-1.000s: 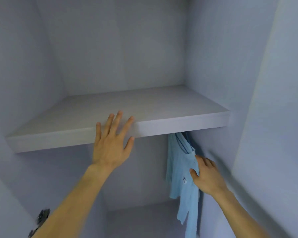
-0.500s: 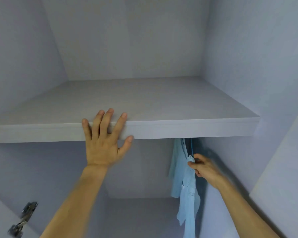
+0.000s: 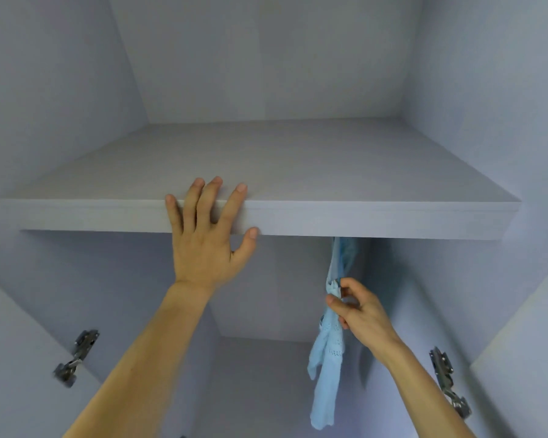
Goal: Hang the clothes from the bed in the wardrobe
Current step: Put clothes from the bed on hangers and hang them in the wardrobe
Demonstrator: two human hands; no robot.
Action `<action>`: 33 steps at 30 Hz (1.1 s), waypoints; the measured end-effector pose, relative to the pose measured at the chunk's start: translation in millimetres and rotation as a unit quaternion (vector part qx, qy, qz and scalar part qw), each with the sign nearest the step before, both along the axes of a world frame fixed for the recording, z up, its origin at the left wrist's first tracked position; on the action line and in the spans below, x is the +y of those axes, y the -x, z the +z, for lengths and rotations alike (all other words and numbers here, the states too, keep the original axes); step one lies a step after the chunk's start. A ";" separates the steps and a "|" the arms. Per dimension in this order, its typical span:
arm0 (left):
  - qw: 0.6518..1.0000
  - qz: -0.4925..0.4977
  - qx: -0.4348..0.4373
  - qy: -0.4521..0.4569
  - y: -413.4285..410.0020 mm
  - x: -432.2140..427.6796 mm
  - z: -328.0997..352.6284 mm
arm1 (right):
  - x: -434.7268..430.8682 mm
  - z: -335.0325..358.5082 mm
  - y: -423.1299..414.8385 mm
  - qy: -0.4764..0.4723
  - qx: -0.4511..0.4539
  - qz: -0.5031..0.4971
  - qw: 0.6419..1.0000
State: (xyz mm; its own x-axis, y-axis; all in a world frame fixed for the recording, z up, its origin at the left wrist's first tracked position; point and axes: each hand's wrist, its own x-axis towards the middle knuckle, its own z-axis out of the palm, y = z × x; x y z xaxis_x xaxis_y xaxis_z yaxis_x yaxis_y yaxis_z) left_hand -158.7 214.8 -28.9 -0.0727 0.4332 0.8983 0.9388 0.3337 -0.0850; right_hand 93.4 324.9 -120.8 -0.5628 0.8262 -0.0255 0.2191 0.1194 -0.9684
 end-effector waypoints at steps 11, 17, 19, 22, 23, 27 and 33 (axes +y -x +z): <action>0.685 -0.110 -0.681 0.236 -86.3 -131.0 -88.3 | -196.7 -63.3 25.7 0.069 -0.019 0.162 0.984; 0.684 -0.008 -0.694 0.227 -103.1 -259.4 -95.2 | -308.2 -65.1 16.9 0.088 -0.025 0.288 0.953; 0.697 0.030 -0.683 0.217 -112.7 -311.7 -97.0 | -337.9 -63.9 12.1 0.088 -0.040 0.311 0.946; 0.716 0.072 -0.661 0.210 -136.0 -381.6 -102.6 | -385.4 -69.4 8.9 0.080 -0.035 0.320 0.943; 0.707 0.085 -0.672 0.201 -146.0 -402.3 -105.0 | -403.9 -71.4 6.0 0.071 -0.025 0.327 0.942; 0.646 0.099 -0.755 0.048 -193.4 -482.2 -119.2 | -470.0 -74.1 -12.1 0.031 0.001 0.414 0.910; 0.596 0.209 -0.757 -0.168 -271.6 -603.3 -123.2 | -518.7 -80.1 -3.1 -0.069 0.048 0.486 0.870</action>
